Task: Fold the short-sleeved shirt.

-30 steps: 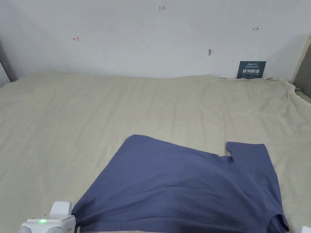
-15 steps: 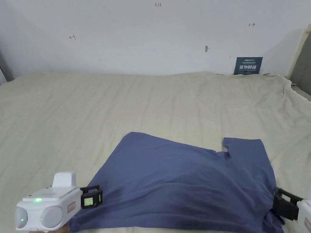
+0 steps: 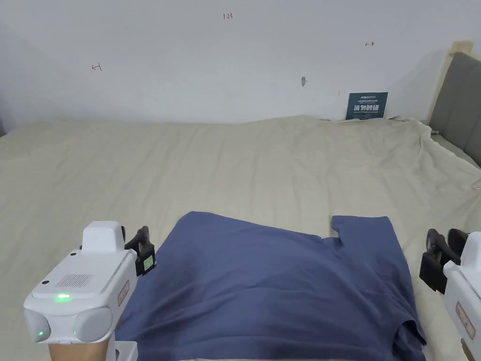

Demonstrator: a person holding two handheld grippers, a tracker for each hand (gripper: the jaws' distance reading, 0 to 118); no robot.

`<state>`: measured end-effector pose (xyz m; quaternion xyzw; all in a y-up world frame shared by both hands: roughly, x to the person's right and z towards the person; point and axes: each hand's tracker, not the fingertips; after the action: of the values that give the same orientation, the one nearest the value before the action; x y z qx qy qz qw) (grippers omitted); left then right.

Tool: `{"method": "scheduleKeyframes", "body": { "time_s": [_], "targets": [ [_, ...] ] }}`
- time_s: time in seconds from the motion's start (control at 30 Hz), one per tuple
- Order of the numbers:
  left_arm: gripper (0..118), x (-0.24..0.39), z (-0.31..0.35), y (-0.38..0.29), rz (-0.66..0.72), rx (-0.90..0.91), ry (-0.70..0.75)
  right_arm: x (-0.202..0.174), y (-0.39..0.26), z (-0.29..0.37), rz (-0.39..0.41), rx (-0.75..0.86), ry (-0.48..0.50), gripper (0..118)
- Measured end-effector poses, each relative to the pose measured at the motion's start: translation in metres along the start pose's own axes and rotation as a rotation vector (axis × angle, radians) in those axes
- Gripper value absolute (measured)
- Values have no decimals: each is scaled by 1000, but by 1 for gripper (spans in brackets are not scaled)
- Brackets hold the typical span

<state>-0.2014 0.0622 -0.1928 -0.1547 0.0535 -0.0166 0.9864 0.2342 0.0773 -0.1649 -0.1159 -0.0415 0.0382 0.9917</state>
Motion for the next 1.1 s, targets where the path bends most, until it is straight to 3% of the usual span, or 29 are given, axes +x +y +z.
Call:
{"method": "scheduleKeyframes", "body": {
  "time_s": [0.03, 0.1, 0.13, 0.57, 1.0, 1.03, 1.1],
  "targets": [
    [21, 1, 1, 0, 1, 2, -9, -1, 0, 0, -2, 10, 1, 9],
    [1, 3, -1, -2, 23, 11, -13, -3, 1, 0, 6, 25, 4, 2],
    [0, 3, -1, -2, 30, 9, -14, -1, -1, -2, 4, 25, 9, 0],
    [0, 8, -60, 17, 17, -73, -101, -2, -1, -34, -5, 10, 21, 0],
    [0, 10, -275, 37, 19, -412, -180, -4, -9, -119, -11, -50, 10, 0],
    [2, 11, -291, 36, 11, -451, -179, -4, -11, -126, -12, -60, 9, 0],
    [18, 14, -325, 32, 5, -482, -166, -5, -15, -140, -15, -76, 4, 0]
  ]
}}
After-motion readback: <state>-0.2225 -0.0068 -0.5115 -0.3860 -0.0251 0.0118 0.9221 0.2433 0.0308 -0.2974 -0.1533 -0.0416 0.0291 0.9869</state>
